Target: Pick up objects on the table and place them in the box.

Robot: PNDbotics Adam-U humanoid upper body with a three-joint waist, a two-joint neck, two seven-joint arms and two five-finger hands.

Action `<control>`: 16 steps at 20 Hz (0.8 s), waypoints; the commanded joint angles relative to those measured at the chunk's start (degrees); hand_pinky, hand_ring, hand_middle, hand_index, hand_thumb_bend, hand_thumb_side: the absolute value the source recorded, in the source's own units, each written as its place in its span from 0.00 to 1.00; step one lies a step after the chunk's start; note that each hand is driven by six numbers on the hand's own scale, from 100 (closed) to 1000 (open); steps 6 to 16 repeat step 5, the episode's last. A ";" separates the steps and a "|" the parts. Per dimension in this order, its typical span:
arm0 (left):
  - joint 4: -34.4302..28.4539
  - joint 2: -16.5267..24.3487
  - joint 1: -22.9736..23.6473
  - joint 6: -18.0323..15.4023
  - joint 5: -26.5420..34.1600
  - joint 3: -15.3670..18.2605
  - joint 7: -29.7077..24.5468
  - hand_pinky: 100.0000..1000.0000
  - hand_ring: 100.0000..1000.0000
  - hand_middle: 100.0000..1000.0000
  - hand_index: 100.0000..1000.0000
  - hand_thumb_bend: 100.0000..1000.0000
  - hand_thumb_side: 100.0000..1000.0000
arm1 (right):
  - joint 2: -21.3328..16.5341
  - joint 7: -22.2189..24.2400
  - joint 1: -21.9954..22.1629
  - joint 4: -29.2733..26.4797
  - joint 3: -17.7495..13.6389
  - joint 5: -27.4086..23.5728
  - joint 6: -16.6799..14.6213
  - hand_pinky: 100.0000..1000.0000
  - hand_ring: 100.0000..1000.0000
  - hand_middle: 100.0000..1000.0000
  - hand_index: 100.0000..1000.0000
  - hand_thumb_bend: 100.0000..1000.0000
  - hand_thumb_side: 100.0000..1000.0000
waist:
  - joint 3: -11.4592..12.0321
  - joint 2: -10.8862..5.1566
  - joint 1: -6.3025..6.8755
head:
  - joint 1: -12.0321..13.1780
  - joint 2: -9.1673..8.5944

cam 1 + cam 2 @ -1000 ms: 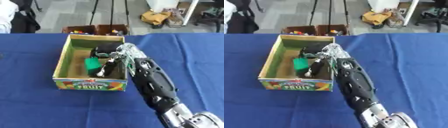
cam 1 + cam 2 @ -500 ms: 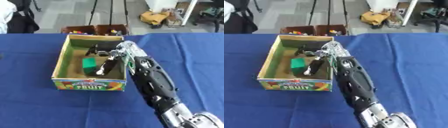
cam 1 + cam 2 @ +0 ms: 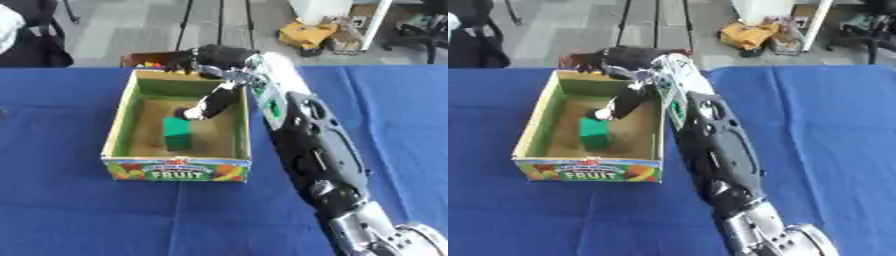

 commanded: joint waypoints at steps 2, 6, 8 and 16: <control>-1.04 0.77 -0.26 -0.18 -0.05 0.53 0.34 0.63 0.71 0.82 0.97 0.00 1.00 | -3.94 6.56 0.48 -8.85 0.64 -9.97 -3.51 0.66 0.64 0.75 0.90 0.32 0.58 | -0.38 -1.66 0.50 | 0.64 -0.67; -1.04 0.81 -0.11 -0.31 -0.19 0.64 0.44 0.63 0.71 0.82 0.97 0.00 1.00 | -6.22 7.10 3.16 -15.21 1.26 -17.19 -1.07 0.65 0.64 0.73 0.90 0.32 0.59 | -0.79 -1.68 0.79 | 1.03 -0.83; -1.04 0.81 -0.11 -0.31 -0.19 0.64 0.44 0.63 0.71 0.82 0.97 0.00 1.00 | -6.22 7.10 3.16 -15.21 1.26 -17.19 -1.07 0.65 0.64 0.73 0.90 0.32 0.59 | -0.79 -1.68 0.79 | 1.03 -0.83; -1.04 0.81 -0.11 -0.31 -0.19 0.64 0.44 0.63 0.71 0.82 0.97 0.00 1.00 | -6.22 7.10 3.16 -15.21 1.26 -17.19 -1.07 0.65 0.64 0.73 0.90 0.32 0.59 | -0.79 -1.68 0.79 | 1.03 -0.83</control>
